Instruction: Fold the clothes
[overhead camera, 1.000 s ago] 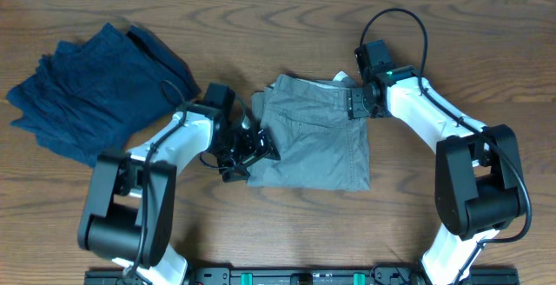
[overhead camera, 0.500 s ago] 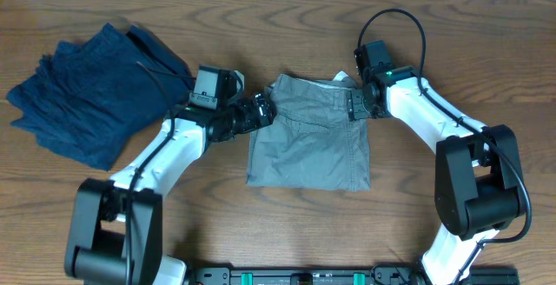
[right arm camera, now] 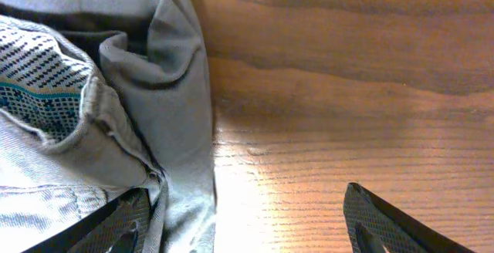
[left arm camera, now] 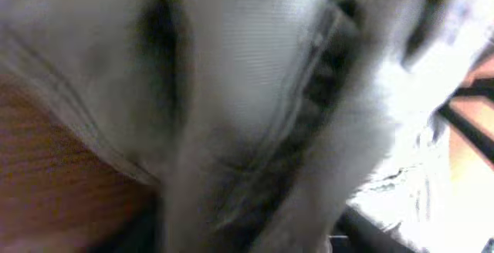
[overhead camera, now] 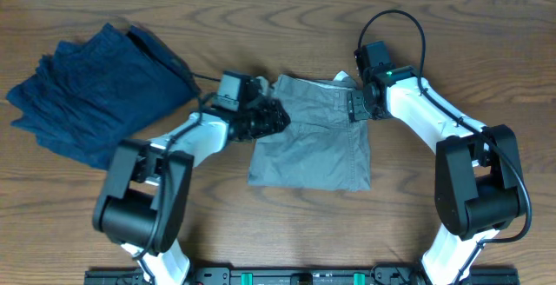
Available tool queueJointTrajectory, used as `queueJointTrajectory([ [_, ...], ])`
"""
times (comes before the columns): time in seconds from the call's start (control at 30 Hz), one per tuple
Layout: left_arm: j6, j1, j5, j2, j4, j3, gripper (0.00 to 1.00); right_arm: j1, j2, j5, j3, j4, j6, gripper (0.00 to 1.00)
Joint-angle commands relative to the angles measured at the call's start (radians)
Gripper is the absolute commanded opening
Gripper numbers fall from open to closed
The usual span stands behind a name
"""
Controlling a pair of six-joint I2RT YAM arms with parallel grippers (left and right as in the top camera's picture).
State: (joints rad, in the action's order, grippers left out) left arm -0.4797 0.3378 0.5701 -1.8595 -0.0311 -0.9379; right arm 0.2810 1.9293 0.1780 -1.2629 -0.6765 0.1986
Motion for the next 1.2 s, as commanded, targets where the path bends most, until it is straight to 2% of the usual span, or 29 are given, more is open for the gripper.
queueJointTrajectory([
  [0.0,0.013,0.031,0.013,-0.035,0.027,0.004,0.28,0.001,0.006,0.024,0.002,-0.015,-0.013,0.8],
  [0.03,0.013,0.035,0.012,-0.035,0.043,0.004,0.14,0.001,0.0,0.023,0.002,-0.022,-0.013,0.8],
  [0.07,0.012,0.035,0.013,-0.035,0.057,0.004,0.06,0.001,-0.008,0.024,0.002,-0.029,-0.012,0.81],
  [0.2,0.024,0.01,0.013,-0.023,0.105,0.0,0.06,-0.001,-0.084,0.033,-0.002,-0.06,-0.013,0.82],
  [0.33,0.053,-0.066,0.013,0.036,0.07,-0.032,0.06,-0.023,-0.214,0.043,-0.003,-0.092,-0.013,0.84],
  [0.43,0.092,-0.154,0.012,0.118,0.007,-0.076,0.06,-0.052,-0.315,0.042,-0.003,-0.116,-0.013,0.85],
  [0.63,0.22,-0.36,-0.102,0.294,-0.175,-0.247,0.06,-0.106,-0.469,0.016,-0.003,-0.166,-0.013,0.84],
  [0.87,0.221,-0.631,-0.115,0.372,-0.213,-0.34,0.06,-0.111,-0.497,-0.003,-0.003,-0.192,-0.013,0.84],
  [0.97,0.221,-0.757,-0.116,0.365,-0.265,-0.34,0.06,-0.111,-0.497,-0.006,-0.003,-0.195,-0.013,0.84],
  [1.17,0.22,-0.914,-0.119,0.314,-0.313,-0.331,0.07,-0.111,-0.497,-0.008,-0.003,-0.195,-0.013,0.84],
])
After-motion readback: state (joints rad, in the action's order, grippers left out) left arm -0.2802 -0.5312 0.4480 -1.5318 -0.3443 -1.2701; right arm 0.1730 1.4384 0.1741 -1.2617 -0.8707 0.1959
